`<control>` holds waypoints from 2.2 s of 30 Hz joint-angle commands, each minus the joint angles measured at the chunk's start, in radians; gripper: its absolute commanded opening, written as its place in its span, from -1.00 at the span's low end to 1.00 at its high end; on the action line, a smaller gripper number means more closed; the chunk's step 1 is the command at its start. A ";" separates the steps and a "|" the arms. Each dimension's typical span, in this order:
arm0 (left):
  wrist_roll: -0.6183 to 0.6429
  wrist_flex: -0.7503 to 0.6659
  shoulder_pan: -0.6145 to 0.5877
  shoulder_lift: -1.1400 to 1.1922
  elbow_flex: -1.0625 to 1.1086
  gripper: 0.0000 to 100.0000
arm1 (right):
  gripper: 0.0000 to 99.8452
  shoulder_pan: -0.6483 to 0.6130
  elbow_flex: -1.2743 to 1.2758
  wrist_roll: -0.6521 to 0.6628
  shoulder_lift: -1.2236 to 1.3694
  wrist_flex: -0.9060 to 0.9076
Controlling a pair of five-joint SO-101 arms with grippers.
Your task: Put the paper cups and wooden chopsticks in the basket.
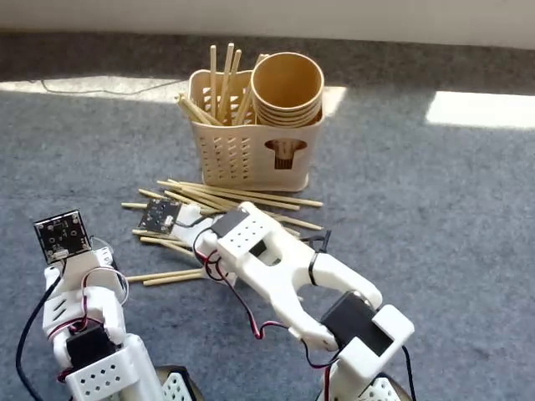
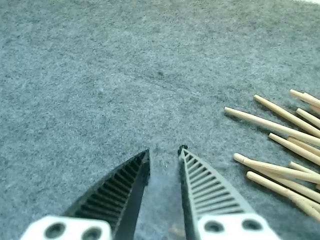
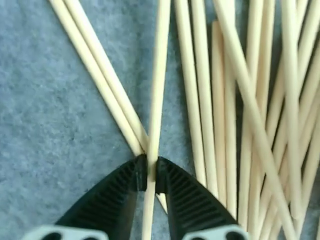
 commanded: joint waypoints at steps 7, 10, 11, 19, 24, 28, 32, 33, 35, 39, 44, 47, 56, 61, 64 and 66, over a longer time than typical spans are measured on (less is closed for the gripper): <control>-0.011 -0.003 -0.008 -0.008 0.012 -0.80 | -0.99 0.064 -0.022 0.009 -0.081 0.068; -0.055 -0.003 -0.004 -0.008 0.021 -0.80 | -0.99 0.067 -0.021 0.006 -0.154 0.117; -0.077 -0.003 -0.004 -0.008 0.022 -0.80 | -0.99 0.068 -0.021 0.003 -0.173 0.130; -0.084 -0.003 -0.002 -0.008 0.022 -0.80 | -0.99 0.076 0.001 -0.141 -0.361 0.142; -0.086 -0.003 -0.002 -0.008 0.022 -0.80 | -0.99 0.097 -0.001 -0.288 -0.526 0.142; -0.086 -0.003 -0.004 -0.008 0.022 -0.80 | -0.99 0.130 -0.008 -0.456 -0.631 0.140; -0.086 -0.003 -0.004 -0.008 0.022 -0.80 | -0.99 0.125 -0.012 -0.534 -0.719 0.120; -0.086 -0.003 -0.004 -0.008 0.022 -0.80 | -0.99 0.125 -0.012 -0.534 -0.739 0.087; -0.086 -0.003 -0.005 -0.008 0.022 -0.80 | -0.99 0.127 -0.012 -0.534 -0.762 0.008; -0.086 -0.003 -0.005 -0.008 0.022 -0.80 | -0.99 0.128 -0.012 -0.534 -0.785 -0.145; -0.086 -0.003 -0.005 -0.008 0.022 -0.80 | -0.99 0.128 -0.012 -0.534 -0.817 -0.374; -0.086 -0.003 -0.005 -0.008 0.024 -0.80 | -0.99 0.128 -0.012 -0.534 -0.817 -0.539; -0.087 -0.003 -0.004 -0.008 0.024 -0.80 | -0.99 0.228 -0.010 -0.534 -0.751 -1.006; -0.087 -0.003 -0.004 -0.008 0.024 -0.80 | -0.99 0.280 -0.010 -0.534 -0.627 -1.122; -0.087 -0.003 -0.004 -0.008 0.024 -0.80 | -0.99 0.295 -0.010 -0.534 -0.558 -1.165; -0.087 -0.003 -0.004 -0.008 0.024 -0.80 | -0.99 0.300 -0.010 -0.534 -0.515 -1.190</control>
